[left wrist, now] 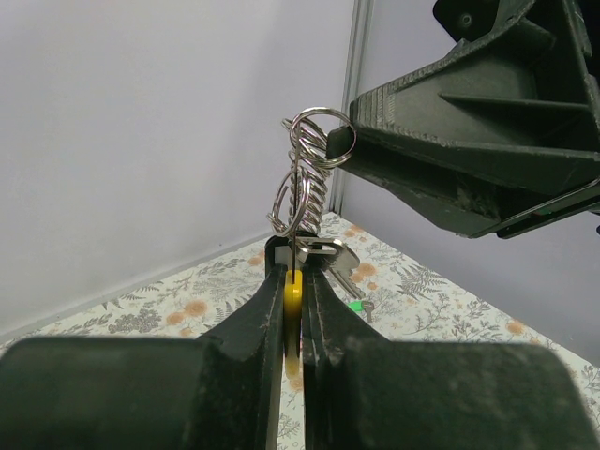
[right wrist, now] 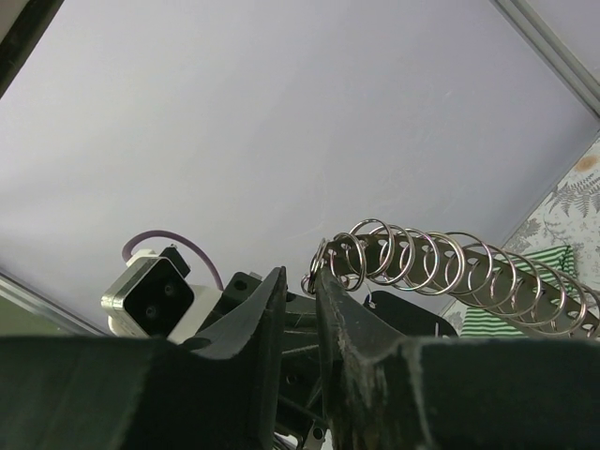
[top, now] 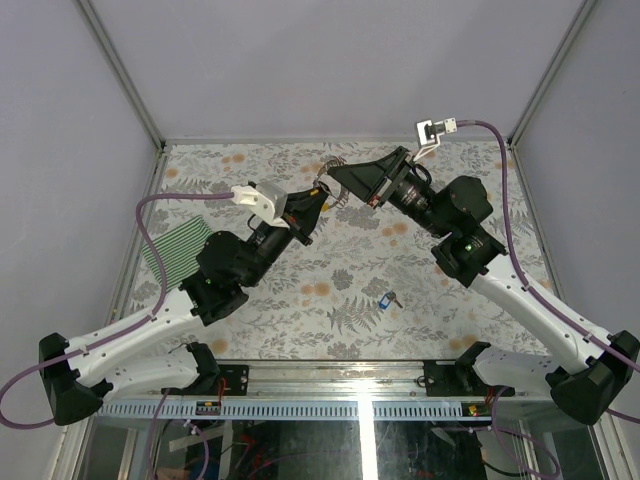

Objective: Put the keys on the keyring

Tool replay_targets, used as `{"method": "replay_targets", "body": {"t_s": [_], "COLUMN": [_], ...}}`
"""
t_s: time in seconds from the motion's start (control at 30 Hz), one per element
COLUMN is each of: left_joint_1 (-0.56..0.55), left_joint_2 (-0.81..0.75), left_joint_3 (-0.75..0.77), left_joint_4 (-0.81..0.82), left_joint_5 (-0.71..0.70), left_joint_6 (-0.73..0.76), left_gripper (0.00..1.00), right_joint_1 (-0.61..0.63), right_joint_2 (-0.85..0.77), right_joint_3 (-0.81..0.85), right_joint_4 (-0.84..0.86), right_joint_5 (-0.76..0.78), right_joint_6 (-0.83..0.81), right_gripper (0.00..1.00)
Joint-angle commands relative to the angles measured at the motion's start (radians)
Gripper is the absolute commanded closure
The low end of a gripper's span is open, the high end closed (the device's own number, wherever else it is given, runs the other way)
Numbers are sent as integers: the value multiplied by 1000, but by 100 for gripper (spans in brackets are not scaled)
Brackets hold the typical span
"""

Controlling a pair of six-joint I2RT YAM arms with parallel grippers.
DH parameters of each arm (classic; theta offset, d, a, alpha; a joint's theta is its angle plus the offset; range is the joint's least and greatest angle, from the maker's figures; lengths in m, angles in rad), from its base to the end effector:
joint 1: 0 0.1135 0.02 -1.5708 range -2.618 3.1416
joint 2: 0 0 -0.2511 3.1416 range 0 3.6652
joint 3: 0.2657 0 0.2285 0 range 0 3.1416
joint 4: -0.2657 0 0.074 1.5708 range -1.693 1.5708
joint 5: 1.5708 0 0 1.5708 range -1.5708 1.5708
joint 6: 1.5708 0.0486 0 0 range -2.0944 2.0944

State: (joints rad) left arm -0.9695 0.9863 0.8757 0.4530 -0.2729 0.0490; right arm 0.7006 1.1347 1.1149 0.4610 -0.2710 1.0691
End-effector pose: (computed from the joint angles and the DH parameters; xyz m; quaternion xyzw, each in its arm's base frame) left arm 0.1358 -0.1748 0.3988 0.1813 0.5527 -0.2894 0.7602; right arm 0.1788 0.1678 0.4483 -0.0150 0.5423 0.6935 0.4742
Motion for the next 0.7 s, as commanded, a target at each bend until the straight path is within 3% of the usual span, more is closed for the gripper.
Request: {"method": "replay_targets", "body": {"t_s": [0.0, 0.13, 0.4, 0.67], "left_joint_1": [-9, -11, -14, -16], "left_joint_2": [-2, -2, -10, -35], "left_joint_3": [44, 43, 47, 57], "left_joint_4": [43, 42, 16, -96], "left_joint_5": [5, 5, 8, 21], "left_joint_6": [15, 15, 21, 27], "left_gripper": [100, 100, 100, 97], "right_joint_1": [11, 11, 11, 11], "right_joint_2": [8, 8, 3, -26], "right_joint_3": [54, 53, 54, 73], "right_joint_4": [39, 29, 18, -37], "right_joint_5": [27, 33, 39, 14], "right_joint_6": [-30, -40, -81, -328], "right_gripper": [76, 80, 100, 100]}}
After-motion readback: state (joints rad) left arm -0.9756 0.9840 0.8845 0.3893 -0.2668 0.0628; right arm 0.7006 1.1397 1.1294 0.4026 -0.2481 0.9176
